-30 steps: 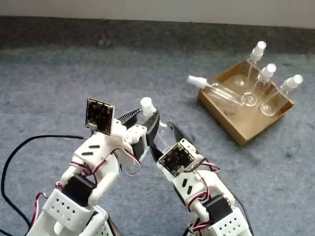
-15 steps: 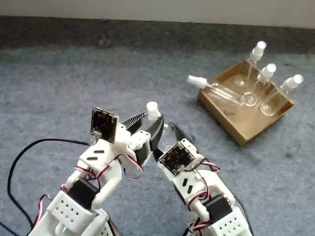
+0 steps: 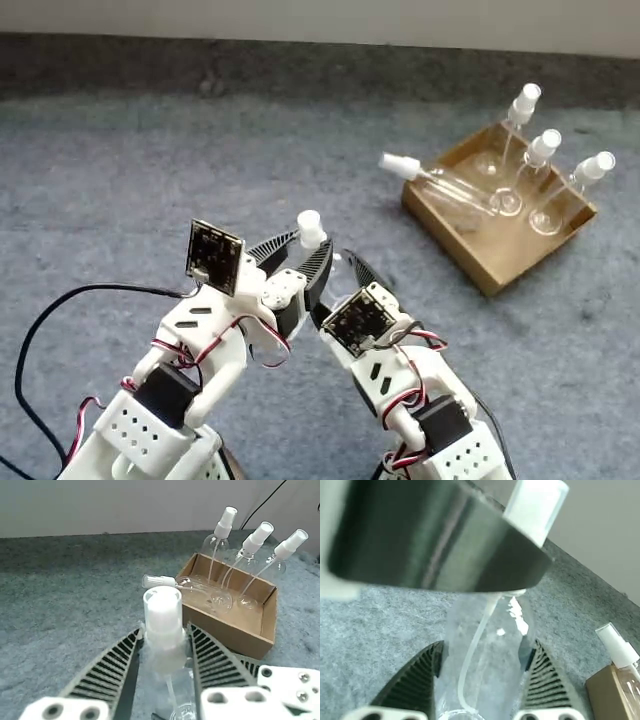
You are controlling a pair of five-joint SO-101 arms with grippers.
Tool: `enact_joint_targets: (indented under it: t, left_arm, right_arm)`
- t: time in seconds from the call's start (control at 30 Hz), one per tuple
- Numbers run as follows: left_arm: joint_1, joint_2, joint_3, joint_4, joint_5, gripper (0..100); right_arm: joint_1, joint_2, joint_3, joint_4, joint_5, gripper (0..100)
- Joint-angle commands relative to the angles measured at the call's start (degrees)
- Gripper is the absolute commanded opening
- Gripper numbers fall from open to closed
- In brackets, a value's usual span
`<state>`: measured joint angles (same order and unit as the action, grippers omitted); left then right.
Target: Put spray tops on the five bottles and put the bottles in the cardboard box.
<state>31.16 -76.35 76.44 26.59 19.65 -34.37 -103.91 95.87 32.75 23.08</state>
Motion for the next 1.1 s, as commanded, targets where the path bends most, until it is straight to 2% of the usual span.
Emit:
enact_joint_targets:
  t: [0.0, 0.07, 0.27, 0.47, 0.6, 0.7, 0.8, 0.9, 1.07]
  left_arm:
    - [3.0, 0.0, 0.0, 1.1, -3.9, 14]
    - [3.3, 0.0, 0.1, 1.1, -2.5, 21]
    - [2.9, 0.0, 1.6, 1.1, -0.2, 35]
    - [2.9, -0.1, 1.1, 1.1, 1.3, 39]
    - [-0.3, -3.6, 0.5, 1.1, 1.5, 37]
    - [-4.4, -11.7, 1.6, 1.5, 1.6, 33]
    - [-4.9, -21.8, 3.6, 5.8, 1.6, 28]
    - [-3.8, -30.1, 4.6, 8.9, 1.6, 21]
    - [-3.4, -24.3, 4.8, 9.1, 1.3, 2]
  right_arm:
    - [3.3, -1.5, 6.5, -1.0, -5.5, 4.8]
    - [5.0, -1.5, 6.4, -1.0, -9.8, 4.8]
    - [5.5, -1.5, 6.4, -1.1, -8.7, 4.8]
    - [5.7, -1.5, 6.6, -4.1, -8.9, 4.8]
    - [5.8, -1.5, 6.5, -4.2, -8.8, 4.8]
    - [6.9, -1.5, 6.6, -4.3, -8.9, 4.8]
    - [9.4, -1.5, 6.6, -6.2, -8.9, 4.8]
    - [12.5, -1.5, 6.7, -8.1, -9.1, 4.8]
    - [14.9, -1.5, 6.4, -11.2, -15.6, 4.8]
